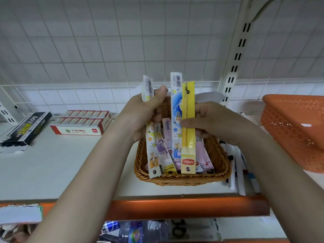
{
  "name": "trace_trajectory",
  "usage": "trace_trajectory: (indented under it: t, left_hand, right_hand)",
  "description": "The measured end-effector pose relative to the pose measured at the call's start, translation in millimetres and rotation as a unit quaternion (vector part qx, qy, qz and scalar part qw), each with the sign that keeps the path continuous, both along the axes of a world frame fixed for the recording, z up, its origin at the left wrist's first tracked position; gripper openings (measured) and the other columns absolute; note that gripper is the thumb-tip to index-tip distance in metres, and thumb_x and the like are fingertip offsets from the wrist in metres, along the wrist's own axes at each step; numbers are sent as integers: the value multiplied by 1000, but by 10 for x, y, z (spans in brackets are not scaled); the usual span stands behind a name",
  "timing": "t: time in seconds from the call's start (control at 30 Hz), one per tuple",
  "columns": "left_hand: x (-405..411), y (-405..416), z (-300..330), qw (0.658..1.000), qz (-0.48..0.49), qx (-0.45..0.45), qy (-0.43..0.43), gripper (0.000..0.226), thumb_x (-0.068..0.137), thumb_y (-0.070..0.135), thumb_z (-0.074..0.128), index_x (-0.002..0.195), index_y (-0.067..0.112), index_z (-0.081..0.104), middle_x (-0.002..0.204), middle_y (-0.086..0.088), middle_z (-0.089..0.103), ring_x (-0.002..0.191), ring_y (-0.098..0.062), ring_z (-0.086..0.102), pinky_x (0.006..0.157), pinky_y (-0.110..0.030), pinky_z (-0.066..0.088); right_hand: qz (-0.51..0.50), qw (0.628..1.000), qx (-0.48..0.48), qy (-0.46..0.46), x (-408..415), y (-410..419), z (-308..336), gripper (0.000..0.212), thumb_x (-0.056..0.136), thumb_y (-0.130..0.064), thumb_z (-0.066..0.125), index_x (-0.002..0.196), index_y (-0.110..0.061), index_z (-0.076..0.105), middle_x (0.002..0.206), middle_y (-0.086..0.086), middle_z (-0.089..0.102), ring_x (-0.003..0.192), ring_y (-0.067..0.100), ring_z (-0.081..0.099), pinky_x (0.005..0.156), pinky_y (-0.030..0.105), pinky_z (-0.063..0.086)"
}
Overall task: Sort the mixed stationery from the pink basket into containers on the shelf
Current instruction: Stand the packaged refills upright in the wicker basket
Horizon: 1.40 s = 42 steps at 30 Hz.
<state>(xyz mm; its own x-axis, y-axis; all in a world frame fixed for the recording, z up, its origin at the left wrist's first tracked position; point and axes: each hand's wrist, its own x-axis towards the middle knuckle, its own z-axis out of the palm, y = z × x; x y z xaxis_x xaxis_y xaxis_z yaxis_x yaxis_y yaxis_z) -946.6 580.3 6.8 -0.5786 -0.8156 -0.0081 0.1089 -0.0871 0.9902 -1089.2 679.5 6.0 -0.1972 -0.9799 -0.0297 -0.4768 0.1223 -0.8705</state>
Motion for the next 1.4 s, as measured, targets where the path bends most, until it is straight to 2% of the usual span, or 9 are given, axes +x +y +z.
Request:
trace_trajectory:
  t: [0.17, 0.33, 0.47, 0.57, 0.77, 0.9, 1.03, 1.17, 1.4]
  left_hand:
    - [-51, 2, 119, 997, -24, -76, -4, 4, 84, 10, 67, 82, 9, 64, 72, -6, 61, 55, -12, 52, 45, -16, 39]
    - [36, -23, 223, 992, 4, -129, 13, 18, 85, 5, 65, 71, 16, 60, 48, 14, 53, 42, 1, 47, 40, -12, 31]
    - [96, -8, 233, 991, -11, -133, 4, 17, 85, 8, 65, 70, 16, 59, 47, 13, 53, 40, 0, 44, 38, -12, 30]
    - [84, -77, 257, 991, 2, -129, -15, 13, 82, 12, 70, 73, 17, 62, 49, 12, 56, 43, -1, 43, 41, -13, 34]
    - [-101, -206, 177, 983, -64, -89, -149, 22, 84, 30, 69, 72, 15, 57, 61, -1, 45, 44, -9, 36, 38, -15, 32]
    - [-116, -271, 124, 994, 30, 30, -102, 46, 92, 56, 42, 115, 18, 48, 91, -5, 59, 54, -11, 45, 48, -22, 37]
    - [-103, -284, 55, 993, 29, 115, 13, 27, 103, 30, 33, 105, 13, 54, 85, -5, 64, 54, -11, 53, 42, -19, 40]
    - [-183, -174, 2, 979, -42, 154, 125, 26, 102, 12, 35, 93, 6, 59, 91, 3, 70, 87, -9, 64, 76, -24, 53]
    - [-208, -326, -18, 979, 0, 151, 139, 32, 104, 17, 29, 122, 5, 52, 102, -5, 62, 96, -15, 63, 82, -26, 50]
  right_hand:
    - [-12, 1000, -15, 23, 5, 4, -5, 13, 88, -21, 63, 96, -13, 70, 65, 2, 64, 53, 7, 54, 56, 20, 48]
    - [-99, 986, 47, -122, -248, -31, -54, 21, 87, -17, 64, 96, 1, 68, 56, 0, 57, 44, 4, 47, 43, 12, 40]
    - [-114, 970, 156, 145, -260, -55, -141, 32, 89, -29, 65, 75, 0, 66, 52, 2, 54, 39, 6, 49, 44, 15, 41]
    - [-137, 930, 74, 332, -166, -43, -72, 34, 95, -31, 52, 72, -7, 59, 53, -1, 43, 47, 8, 42, 46, 21, 30]
    - [-42, 990, -81, 104, 143, -138, 34, 12, 89, -34, 61, 94, -26, 69, 66, -10, 63, 53, -3, 57, 50, 11, 44]
    - [-91, 985, -46, 137, 59, -152, -164, 28, 84, -22, 69, 103, -2, 65, 70, 2, 67, 50, 2, 61, 48, 17, 49]
    - [-143, 949, -18, 281, 0, -78, -276, 51, 88, -37, 62, 116, 5, 59, 107, 23, 64, 96, 30, 61, 80, 27, 47]
    - [-42, 991, -76, 101, 213, -124, -136, 28, 90, -38, 58, 98, -14, 70, 78, 4, 70, 61, 1, 61, 49, 6, 40]
    - [-111, 993, -36, 26, 11, -128, -118, 17, 83, -19, 72, 84, -2, 67, 60, 2, 63, 44, -1, 58, 46, 13, 48]
